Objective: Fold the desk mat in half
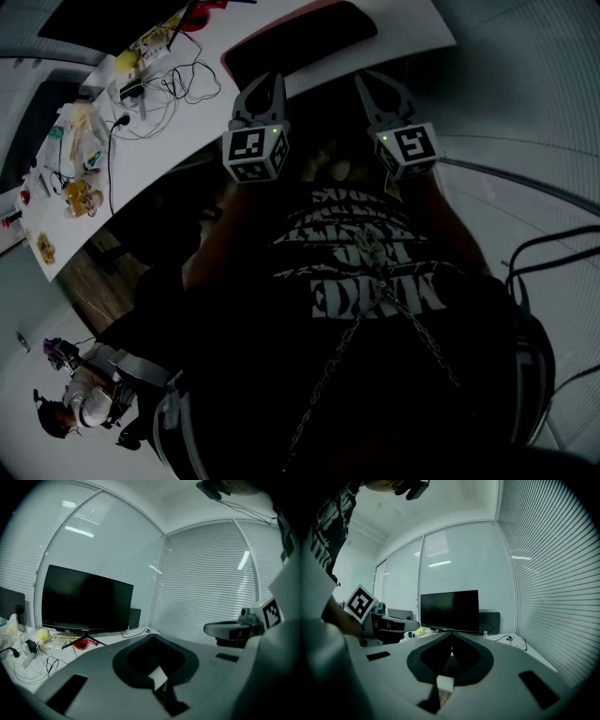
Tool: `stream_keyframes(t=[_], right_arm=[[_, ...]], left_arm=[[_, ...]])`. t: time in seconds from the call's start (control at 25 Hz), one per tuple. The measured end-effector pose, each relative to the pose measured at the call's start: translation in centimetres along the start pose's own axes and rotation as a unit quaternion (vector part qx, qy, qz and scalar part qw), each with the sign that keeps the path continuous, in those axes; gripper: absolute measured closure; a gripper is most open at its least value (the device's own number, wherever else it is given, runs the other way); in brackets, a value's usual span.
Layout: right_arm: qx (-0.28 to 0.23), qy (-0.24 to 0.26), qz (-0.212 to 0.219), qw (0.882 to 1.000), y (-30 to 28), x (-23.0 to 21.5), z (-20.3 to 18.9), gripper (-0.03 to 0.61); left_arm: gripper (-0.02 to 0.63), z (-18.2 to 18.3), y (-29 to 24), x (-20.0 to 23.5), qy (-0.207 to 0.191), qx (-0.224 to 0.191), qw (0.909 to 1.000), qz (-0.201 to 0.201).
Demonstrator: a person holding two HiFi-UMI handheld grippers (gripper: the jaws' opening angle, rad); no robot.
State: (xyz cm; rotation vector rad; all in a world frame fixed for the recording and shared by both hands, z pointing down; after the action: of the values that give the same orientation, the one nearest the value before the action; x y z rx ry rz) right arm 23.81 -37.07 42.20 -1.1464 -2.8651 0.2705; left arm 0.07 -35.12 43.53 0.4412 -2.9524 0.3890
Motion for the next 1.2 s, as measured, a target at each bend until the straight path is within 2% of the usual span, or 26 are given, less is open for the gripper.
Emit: stream_keyframes(t=[0.28,0.48,0.6,0.8,0.92,1.04,1.2], right_arm=[[0.002,-0.019,0.035,0.999,0.4,-2.1,-0.9,0.580],[0.011,-0.040,0.046,0.998,-1.1,-2.1,-1.5,0.578],[0.030,-0.036,0.070,0.996,-2.3,-1.6,-1.9,0.578],[0.072,-0.019,0.081,0.994,-3.7,-1.6,-2.1,0.580],[0.083,-0.022,0.054,0.995,-5.2,-2.5,-2.0,0.578],[0.086,-0.004,0.047,0.995,-6.8,-3.1,-0.7,0.578],[0.085,0.021,0.044,0.995,-9.3,-3.6,2.1,0.578]], left_arm=[[0.607,0.0,-0.9,-2.9,-0.011,0.014,0.9998,0.005],[0.609,-0.3,0.0,-0.9,-0.004,0.024,0.9993,0.029],[0.609,-1.6,-0.2,0.4,0.014,0.037,0.9985,0.039],[0.609,-3.2,-3.3,1.8,0.035,0.072,0.9968,0.007],[0.609,-2.5,-5.8,2.8,0.042,0.069,0.9965,-0.020],[0.609,-1.8,-8.3,3.6,0.062,0.080,0.9932,-0.057],[0.609,0.4,-11.5,4.7,0.056,0.076,0.9910,-0.094]])
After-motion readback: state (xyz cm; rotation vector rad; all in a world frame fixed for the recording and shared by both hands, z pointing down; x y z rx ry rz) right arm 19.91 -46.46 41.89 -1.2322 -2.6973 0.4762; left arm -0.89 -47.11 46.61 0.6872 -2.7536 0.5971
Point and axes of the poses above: the fingertips, and each gripper's own axes: y backward along the fingers, x to its left, z out of its top, the point moved 10 cm from there along y, backward along the fingers, and after that the axes turned 3 degrees about z, right-handed, at the moved point
